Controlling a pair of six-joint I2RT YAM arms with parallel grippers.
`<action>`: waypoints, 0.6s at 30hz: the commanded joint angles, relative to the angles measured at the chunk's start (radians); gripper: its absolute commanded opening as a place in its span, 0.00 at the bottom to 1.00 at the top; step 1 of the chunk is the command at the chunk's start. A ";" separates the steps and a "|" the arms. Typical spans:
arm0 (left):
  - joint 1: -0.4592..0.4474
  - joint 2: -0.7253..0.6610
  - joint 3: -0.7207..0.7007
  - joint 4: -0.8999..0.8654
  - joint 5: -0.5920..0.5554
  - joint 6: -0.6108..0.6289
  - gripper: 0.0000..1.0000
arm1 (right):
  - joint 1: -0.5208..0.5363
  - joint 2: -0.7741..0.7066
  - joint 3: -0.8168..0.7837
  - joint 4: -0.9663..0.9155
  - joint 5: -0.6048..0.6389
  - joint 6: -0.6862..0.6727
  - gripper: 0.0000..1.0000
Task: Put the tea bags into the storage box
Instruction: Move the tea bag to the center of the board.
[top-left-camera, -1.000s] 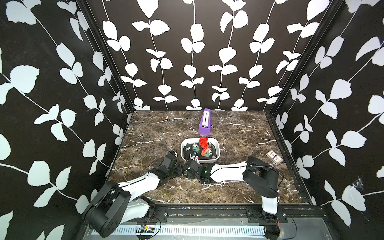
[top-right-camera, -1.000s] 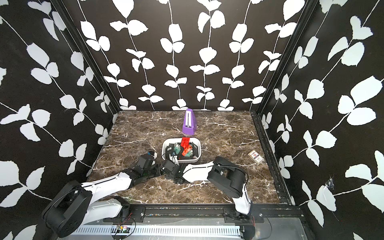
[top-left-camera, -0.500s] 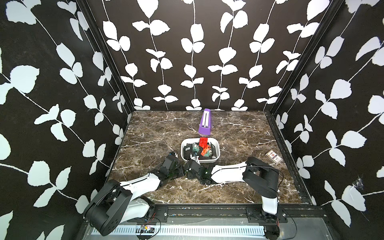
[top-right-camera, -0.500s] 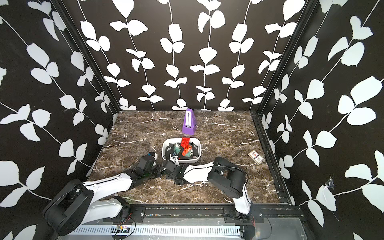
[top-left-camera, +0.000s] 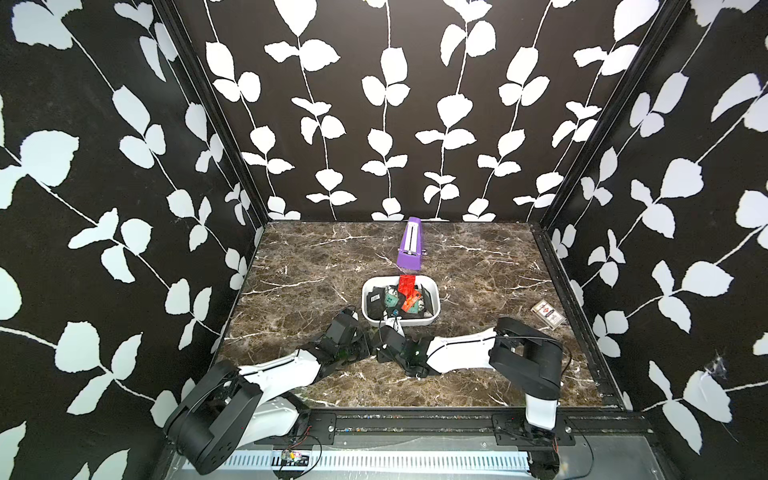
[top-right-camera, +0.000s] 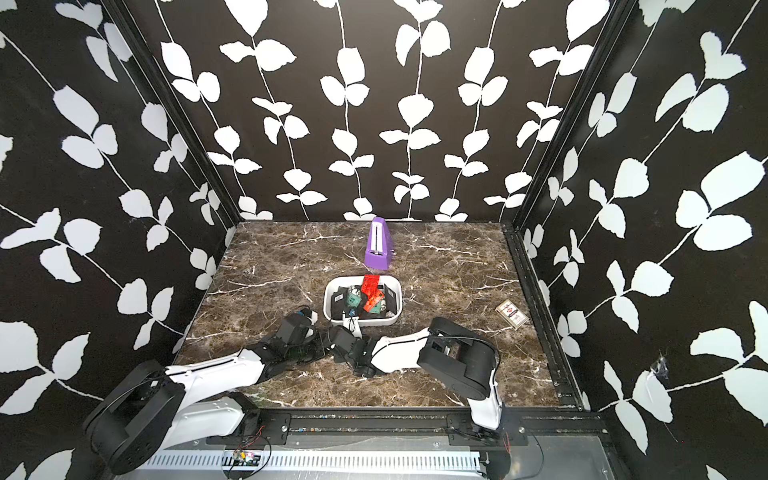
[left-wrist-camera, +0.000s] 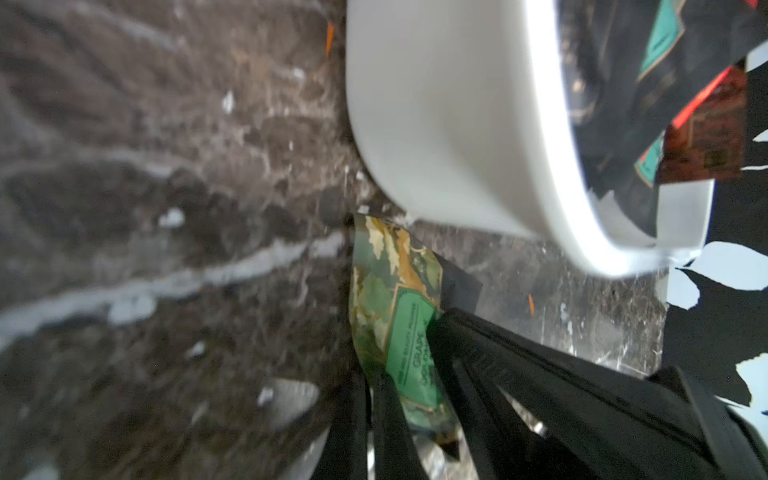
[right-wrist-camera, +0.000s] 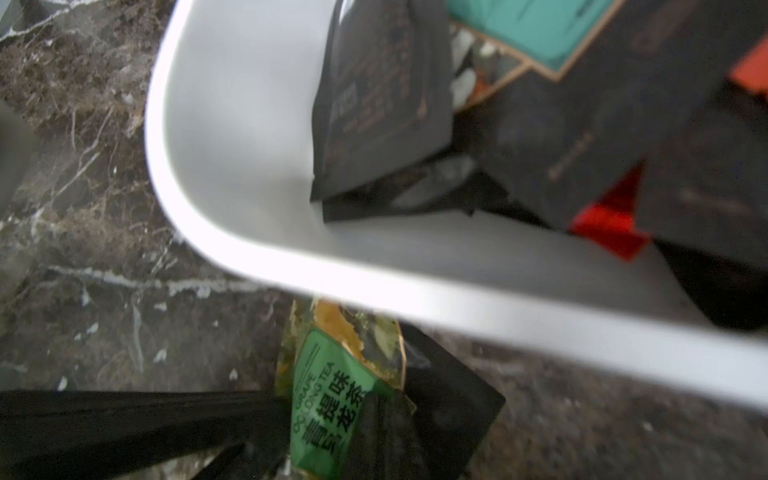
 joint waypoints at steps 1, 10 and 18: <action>-0.006 -0.088 -0.015 -0.116 0.012 -0.005 0.00 | 0.019 -0.024 -0.055 -0.091 -0.020 0.013 0.00; -0.007 -0.387 -0.014 -0.380 -0.010 0.004 0.00 | 0.019 -0.138 -0.094 -0.110 0.033 -0.012 0.00; -0.007 -0.399 -0.008 -0.432 -0.065 0.035 0.15 | 0.020 -0.145 -0.122 -0.078 0.034 -0.009 0.00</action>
